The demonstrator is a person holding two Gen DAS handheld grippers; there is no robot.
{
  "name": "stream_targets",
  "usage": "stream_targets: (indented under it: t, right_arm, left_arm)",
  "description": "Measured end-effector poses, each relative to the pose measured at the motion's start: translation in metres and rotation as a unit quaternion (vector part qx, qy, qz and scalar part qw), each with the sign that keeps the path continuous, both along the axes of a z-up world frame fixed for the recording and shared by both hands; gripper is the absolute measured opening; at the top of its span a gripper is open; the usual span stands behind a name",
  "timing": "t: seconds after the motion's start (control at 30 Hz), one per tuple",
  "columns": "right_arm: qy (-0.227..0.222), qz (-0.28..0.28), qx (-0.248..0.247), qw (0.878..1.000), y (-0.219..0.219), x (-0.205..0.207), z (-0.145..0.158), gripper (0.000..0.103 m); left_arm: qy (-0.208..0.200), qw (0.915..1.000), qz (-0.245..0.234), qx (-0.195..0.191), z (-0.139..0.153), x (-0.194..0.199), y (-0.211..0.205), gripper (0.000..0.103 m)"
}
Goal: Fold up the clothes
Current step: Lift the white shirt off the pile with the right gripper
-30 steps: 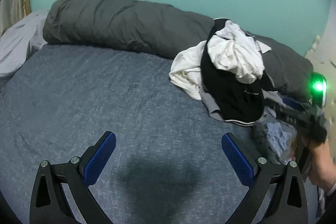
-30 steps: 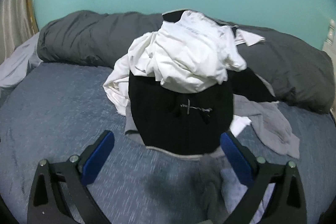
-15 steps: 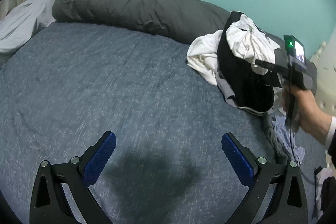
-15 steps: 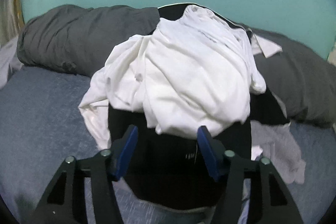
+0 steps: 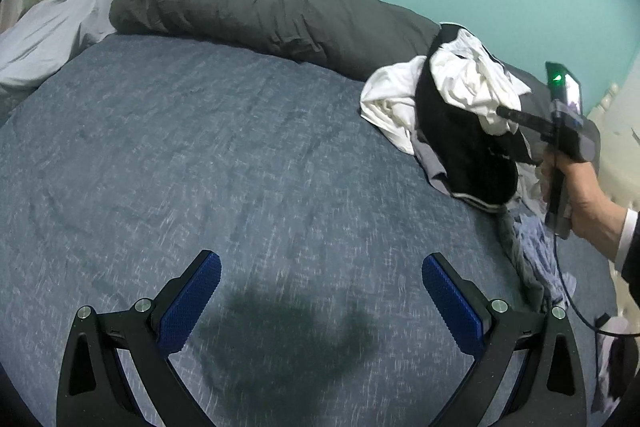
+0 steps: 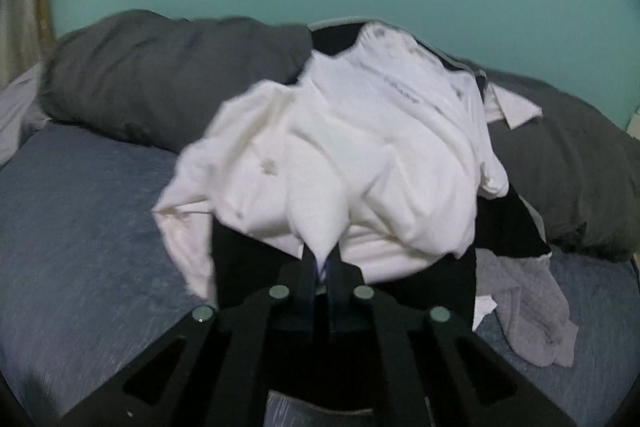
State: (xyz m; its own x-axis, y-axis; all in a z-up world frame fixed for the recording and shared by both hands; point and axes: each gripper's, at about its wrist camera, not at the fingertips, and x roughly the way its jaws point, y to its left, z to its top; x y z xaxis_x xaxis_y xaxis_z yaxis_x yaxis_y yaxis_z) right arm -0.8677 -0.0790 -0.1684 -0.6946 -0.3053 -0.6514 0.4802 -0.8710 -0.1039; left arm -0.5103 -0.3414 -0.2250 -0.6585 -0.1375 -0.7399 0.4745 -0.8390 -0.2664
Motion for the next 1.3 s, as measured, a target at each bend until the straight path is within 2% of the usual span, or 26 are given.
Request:
stream_targets:
  t: [0.33,0.53,0.77,1.1,1.23,1.3]
  right_arm:
    - [0.042,0.066,-0.089,0.993,0.047,0.104,0.067,0.003]
    - [0.037,0.096,-0.135,0.985,0.075,0.189,0.095,0.003]
    - [0.024,0.129,-0.158,0.979,0.105,0.298,0.103,0.003]
    - [0.061,0.17,-0.2,0.963,0.145,0.429,0.128,0.002]
    - [0.064,0.162,-0.202,0.964,0.161,0.47,0.132,0.002]
    - [0.064,0.154,-0.189,0.968,0.166,0.492,0.128,0.002]
  left_arm:
    - [0.017,0.9998,-0.007,-0.007,0.018,0.044,0.041,0.103]
    - [0.03,0.9995,-0.013,-0.005,0.025,0.083,0.077,0.103]
    - [0.051,0.9981,-0.029,-0.016,0.026,0.13,0.125,0.103]
    - [0.098,0.9943,-0.037,-0.017,0.02,0.203,0.169,0.103]
    - [0.105,0.9933,-0.042,-0.024,0.022,0.234,0.187,0.103]
    - [0.107,0.9933,-0.041,-0.02,0.024,0.251,0.194,0.103]
